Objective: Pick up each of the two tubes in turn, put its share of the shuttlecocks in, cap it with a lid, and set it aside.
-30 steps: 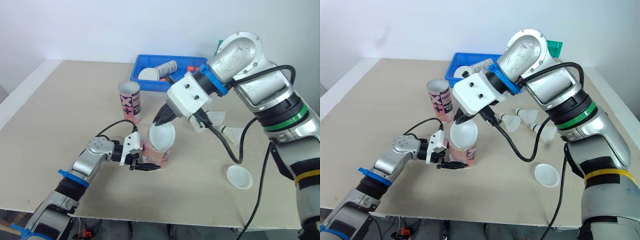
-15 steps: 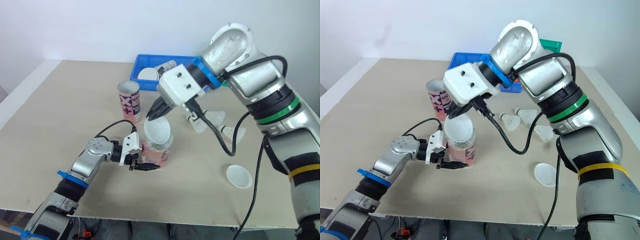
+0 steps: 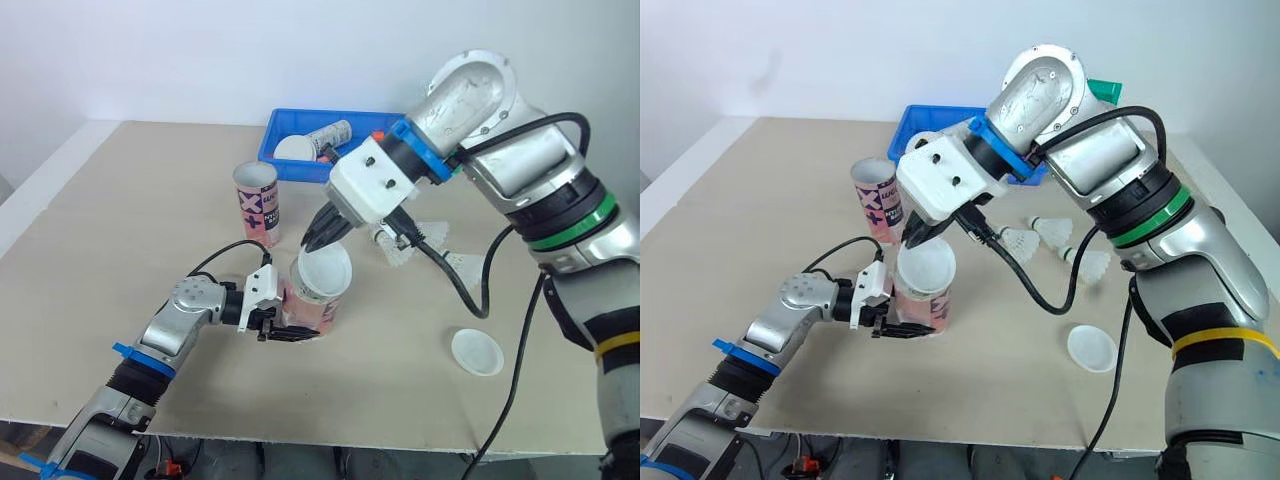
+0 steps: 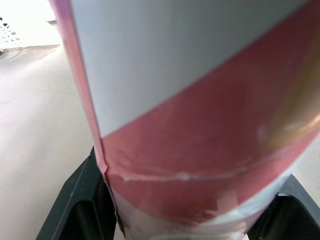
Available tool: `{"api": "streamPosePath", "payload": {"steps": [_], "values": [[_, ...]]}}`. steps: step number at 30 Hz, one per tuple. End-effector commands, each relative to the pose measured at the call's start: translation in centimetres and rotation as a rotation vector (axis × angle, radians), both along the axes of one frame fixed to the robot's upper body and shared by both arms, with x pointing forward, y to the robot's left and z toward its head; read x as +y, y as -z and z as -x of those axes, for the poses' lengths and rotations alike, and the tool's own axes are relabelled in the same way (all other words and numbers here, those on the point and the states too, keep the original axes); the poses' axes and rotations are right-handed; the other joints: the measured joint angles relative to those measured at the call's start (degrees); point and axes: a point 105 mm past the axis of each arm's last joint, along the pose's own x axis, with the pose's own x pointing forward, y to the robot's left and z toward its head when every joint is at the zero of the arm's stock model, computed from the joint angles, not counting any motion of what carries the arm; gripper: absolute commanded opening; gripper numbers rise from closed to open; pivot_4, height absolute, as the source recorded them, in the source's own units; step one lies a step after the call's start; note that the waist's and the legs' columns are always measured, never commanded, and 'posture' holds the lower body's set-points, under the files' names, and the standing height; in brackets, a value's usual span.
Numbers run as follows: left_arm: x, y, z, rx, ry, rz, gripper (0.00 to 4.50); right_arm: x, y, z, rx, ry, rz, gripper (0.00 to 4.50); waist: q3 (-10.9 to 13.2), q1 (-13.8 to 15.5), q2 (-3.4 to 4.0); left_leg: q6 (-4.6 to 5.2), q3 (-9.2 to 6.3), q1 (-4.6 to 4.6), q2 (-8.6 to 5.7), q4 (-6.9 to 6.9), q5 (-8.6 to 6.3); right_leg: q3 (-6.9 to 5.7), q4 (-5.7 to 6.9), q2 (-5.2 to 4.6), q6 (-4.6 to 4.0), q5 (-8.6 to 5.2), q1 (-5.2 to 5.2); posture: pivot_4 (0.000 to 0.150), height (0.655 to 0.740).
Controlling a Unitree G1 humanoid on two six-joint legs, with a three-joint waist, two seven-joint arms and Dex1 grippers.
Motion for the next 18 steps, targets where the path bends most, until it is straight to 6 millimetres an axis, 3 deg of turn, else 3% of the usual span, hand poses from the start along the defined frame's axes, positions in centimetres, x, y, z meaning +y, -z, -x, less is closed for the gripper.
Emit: {"api": "streamPosePath", "payload": {"steps": [1, 10, 18], "values": [[2.3, 3.1, -0.7, 0.078, -0.129, -0.127, 2.73, -0.1, 0.5, -0.2, -0.022, -0.015, 0.044, 0.04, 0.0, 0.0, 0.0, 0.0, 0.0, 0.0, 0.0, 0.0, 0.0, 0.0, 0.0, 0.0, 0.0, 0.0, 0.0, 0.15, 0.7037], [2.3, 3.2, -0.7, 0.083, -0.134, -0.124, 2.73, -0.2, 0.3, -0.3, -0.051, -0.014, 0.037, 0.04, 0.0, 0.0, -0.01, 0.0, 0.0, -0.03, 0.01, 0.0, 0.0, -0.01, 0.0, 0.01, 0.0, 0.0, -0.02, 0.15, 0.7037], [2.3, 3.1, -0.8, 0.081, -0.14, -0.121, 2.73, -1.2, 2.0, 0.6, -0.035, -0.041, 0.105, 0.04, 0.0, 0.0, -0.02, -0.01, 0.01, -0.03, 0.0, -0.02, -0.01, -0.01, -0.02, 0.0, 0.02, -0.01, -0.02, 0.15, 0.7037]]}}
